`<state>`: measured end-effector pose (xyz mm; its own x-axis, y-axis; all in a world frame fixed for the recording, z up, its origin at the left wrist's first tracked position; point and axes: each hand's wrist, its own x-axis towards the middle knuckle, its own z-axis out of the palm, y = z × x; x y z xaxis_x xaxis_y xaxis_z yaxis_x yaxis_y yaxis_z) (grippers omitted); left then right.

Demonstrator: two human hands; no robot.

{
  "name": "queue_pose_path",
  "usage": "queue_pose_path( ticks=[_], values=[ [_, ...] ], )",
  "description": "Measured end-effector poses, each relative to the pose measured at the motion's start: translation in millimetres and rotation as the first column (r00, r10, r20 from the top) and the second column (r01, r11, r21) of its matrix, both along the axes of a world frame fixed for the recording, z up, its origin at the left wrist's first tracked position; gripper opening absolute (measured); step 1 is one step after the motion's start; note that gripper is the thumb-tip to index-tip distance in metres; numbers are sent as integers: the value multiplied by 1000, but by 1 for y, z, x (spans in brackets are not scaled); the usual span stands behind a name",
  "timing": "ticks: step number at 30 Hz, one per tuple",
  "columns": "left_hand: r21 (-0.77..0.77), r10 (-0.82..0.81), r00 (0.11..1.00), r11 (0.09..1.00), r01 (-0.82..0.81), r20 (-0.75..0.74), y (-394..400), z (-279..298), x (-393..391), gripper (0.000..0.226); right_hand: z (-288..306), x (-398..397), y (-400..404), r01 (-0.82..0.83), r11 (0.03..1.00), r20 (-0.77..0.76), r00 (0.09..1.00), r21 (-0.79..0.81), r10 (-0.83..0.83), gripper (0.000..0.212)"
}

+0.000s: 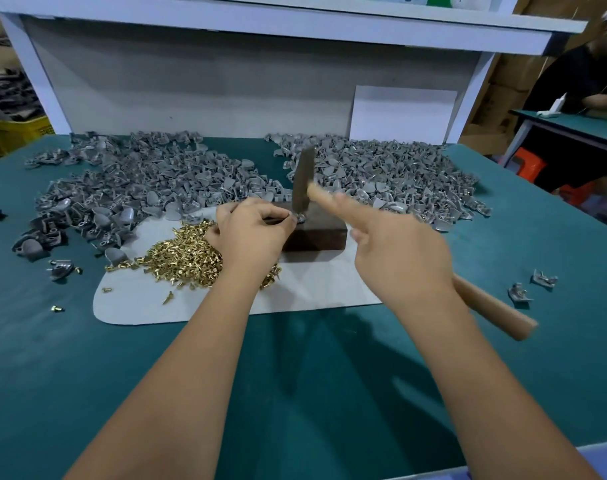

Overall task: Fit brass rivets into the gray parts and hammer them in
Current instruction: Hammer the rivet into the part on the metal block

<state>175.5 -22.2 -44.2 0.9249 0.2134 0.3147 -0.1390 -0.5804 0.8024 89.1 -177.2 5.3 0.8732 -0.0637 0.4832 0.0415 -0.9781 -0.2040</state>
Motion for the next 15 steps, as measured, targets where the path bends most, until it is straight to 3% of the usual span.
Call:
queue_pose_path(
  ticks=[5,10,15],
  values=[
    [4,1,1000,1000,-1,2,-1,1,0,27,3,8,-1,22,1000,-24,999,-15,-23,52],
    [34,-5,1000,999,5,-13,0,1,0,20,6,17,-6,14,975,70,997,221,-31,51],
    [35,-36,999,999,37,-25,4,0,0,18,-7,39,-15,205,949,-21,978,240,-206,38]
  ],
)
